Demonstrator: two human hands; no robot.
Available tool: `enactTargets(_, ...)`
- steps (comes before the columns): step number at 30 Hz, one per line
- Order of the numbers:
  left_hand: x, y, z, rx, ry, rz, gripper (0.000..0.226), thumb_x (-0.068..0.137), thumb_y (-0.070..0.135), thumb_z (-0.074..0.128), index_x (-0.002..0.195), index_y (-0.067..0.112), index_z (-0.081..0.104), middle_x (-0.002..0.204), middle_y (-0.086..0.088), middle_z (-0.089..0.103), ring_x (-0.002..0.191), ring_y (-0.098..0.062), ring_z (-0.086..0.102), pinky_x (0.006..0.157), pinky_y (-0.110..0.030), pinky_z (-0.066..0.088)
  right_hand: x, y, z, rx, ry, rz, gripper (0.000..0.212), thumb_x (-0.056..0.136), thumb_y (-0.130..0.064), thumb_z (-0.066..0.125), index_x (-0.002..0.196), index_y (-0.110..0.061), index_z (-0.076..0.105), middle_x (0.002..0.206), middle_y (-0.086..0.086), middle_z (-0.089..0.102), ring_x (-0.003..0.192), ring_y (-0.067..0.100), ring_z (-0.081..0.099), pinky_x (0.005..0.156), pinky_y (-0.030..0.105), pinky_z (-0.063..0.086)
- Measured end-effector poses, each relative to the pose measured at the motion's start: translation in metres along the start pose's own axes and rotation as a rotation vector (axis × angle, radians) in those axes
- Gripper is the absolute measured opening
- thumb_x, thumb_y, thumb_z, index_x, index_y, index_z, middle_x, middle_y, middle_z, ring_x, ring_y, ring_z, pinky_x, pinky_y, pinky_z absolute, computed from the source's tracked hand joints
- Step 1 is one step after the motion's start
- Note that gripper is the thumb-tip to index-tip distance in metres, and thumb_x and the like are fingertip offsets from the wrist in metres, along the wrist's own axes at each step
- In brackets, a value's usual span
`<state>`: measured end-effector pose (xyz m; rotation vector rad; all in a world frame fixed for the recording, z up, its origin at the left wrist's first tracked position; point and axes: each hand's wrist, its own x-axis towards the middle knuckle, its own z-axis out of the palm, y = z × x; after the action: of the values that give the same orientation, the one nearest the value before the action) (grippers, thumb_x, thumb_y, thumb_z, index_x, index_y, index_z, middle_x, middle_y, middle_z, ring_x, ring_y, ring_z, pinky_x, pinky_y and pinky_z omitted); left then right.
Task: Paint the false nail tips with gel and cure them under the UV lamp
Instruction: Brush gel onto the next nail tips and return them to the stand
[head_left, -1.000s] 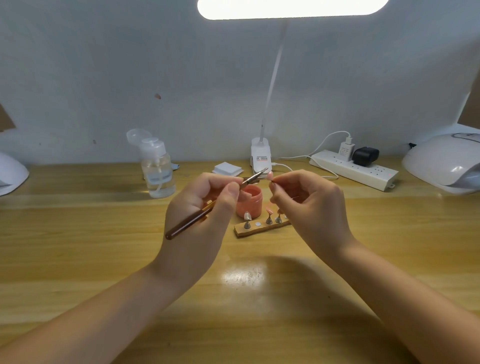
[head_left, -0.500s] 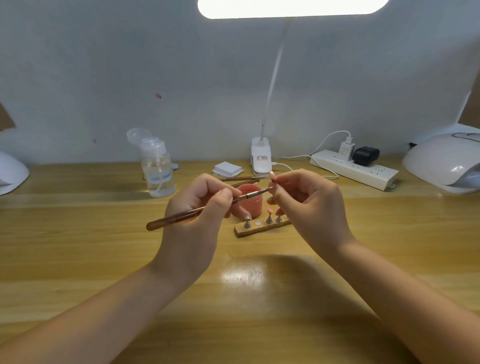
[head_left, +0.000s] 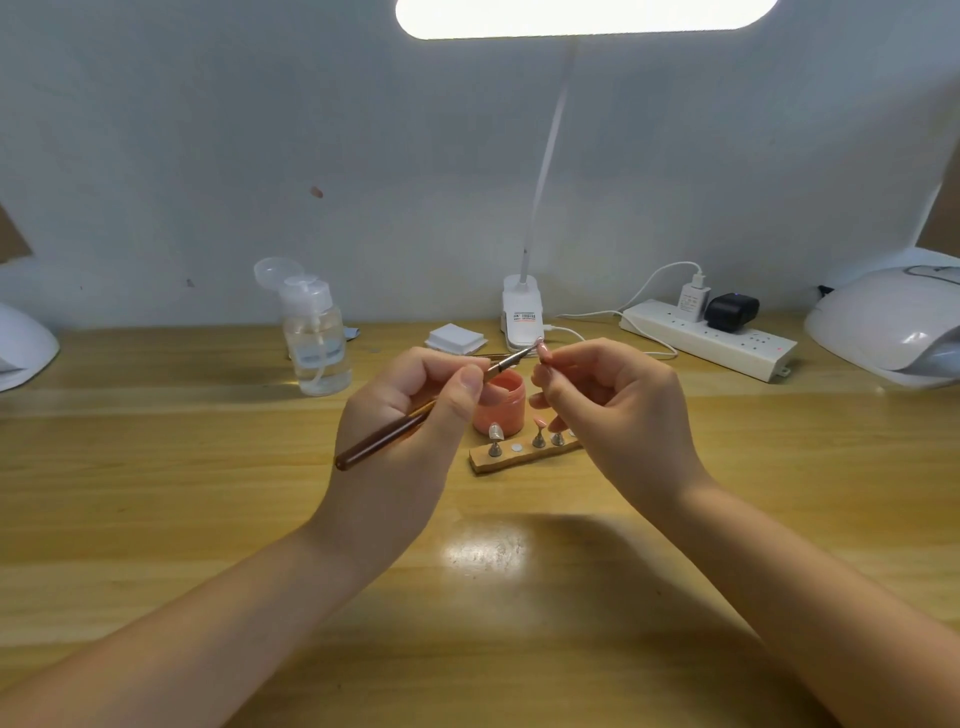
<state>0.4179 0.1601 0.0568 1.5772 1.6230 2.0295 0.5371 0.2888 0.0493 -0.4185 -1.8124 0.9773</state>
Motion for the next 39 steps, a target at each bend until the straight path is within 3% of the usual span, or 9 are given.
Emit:
enactTargets(10, 0.0001, 0.0006, 0.0, 0.011, 0.016, 0.001, 0.013, 0.095, 0.026, 0.056, 0.09, 0.022, 0.067, 0.082, 0.014, 0.074, 0.075, 0.003, 0.065, 0.069, -0.007, 0.044, 0.0001, 0.0007, 0.0002, -0.016, -0.007, -0.005, 0.012, 0.086, -0.01, 0.068, 0.094, -0.019, 0.069, 0.079, -0.001, 0.072, 0.072, 0.013, 0.072, 0.061, 0.033, 0.06)
enactTargets(18, -0.0027, 0.0024, 0.0027, 0.016, 0.003, 0.031, 0.013, 0.094, 0.026, 0.054, 0.092, 0.022, 0.066, 0.082, 0.017, 0.074, 0.074, 0.005, 0.065, 0.066, -0.005, 0.045, 0.0002, 0.0002, -0.0003, 0.007, -0.007, 0.008, 0.011, 0.086, -0.007, 0.068, 0.094, -0.015, 0.07, 0.078, 0.001, 0.072, 0.071, 0.015, 0.072, 0.06, 0.033, 0.06)
enactTargets(22, -0.0025, 0.0011, 0.0017, 0.019, 0.026, 0.033, 0.015, 0.095, 0.028, 0.053, 0.095, 0.021, 0.066, 0.085, 0.015, 0.074, 0.075, 0.004, 0.065, 0.067, -0.006, 0.045, 0.0, -0.0004, 0.0001, 0.008, -0.014, 0.006, 0.012, 0.085, -0.008, 0.068, 0.094, -0.016, 0.07, 0.079, 0.001, 0.072, 0.072, 0.014, 0.072, 0.06, 0.031, 0.06)
enactTargets(27, -0.0035, -0.0011, -0.0001, -0.002, 0.014, 0.016, 0.019, 0.091, 0.015, 0.048, 0.084, 0.014, 0.066, 0.072, 0.006, 0.071, 0.071, -0.007, 0.065, 0.064, -0.018, 0.049, 0.0003, 0.0009, -0.0012, 0.003, -0.014, 0.002, 0.012, 0.086, -0.009, 0.068, 0.096, -0.014, 0.07, 0.078, 0.002, 0.072, 0.071, 0.016, 0.072, 0.06, 0.032, 0.06)
enactTargets(32, -0.0019, 0.0008, 0.0012, -0.013, 0.012, 0.002, 0.017, 0.094, 0.021, 0.049, 0.091, 0.017, 0.066, 0.079, 0.011, 0.073, 0.073, 0.0, 0.064, 0.066, -0.011, 0.047, 0.0002, 0.0002, -0.001, 0.006, -0.011, 0.001, 0.011, 0.085, -0.011, 0.069, 0.094, -0.016, 0.07, 0.079, 0.0, 0.073, 0.073, 0.015, 0.072, 0.063, 0.032, 0.06)
enactTargets(36, -0.003, -0.0016, -0.0001, -0.021, 0.005, -0.017, 0.018, 0.089, 0.017, 0.049, 0.082, 0.013, 0.065, 0.07, 0.003, 0.071, 0.069, -0.008, 0.065, 0.065, -0.018, 0.049, 0.0004, -0.0009, -0.0008, -0.004, -0.001, -0.004, 0.012, 0.086, -0.009, 0.068, 0.093, -0.019, 0.069, 0.078, 0.001, 0.072, 0.071, 0.018, 0.071, 0.059, 0.029, 0.059)
enactTargets(39, -0.0013, -0.0011, -0.0003, -0.022, 0.04, -0.006, 0.017, 0.093, 0.023, 0.051, 0.088, 0.018, 0.066, 0.076, 0.007, 0.072, 0.07, -0.003, 0.062, 0.067, -0.016, 0.048, 0.0014, -0.0006, -0.0014, -0.031, 0.017, -0.006, 0.012, 0.086, -0.009, 0.069, 0.093, -0.018, 0.071, 0.079, 0.005, 0.072, 0.071, 0.021, 0.07, 0.062, 0.039, 0.059)
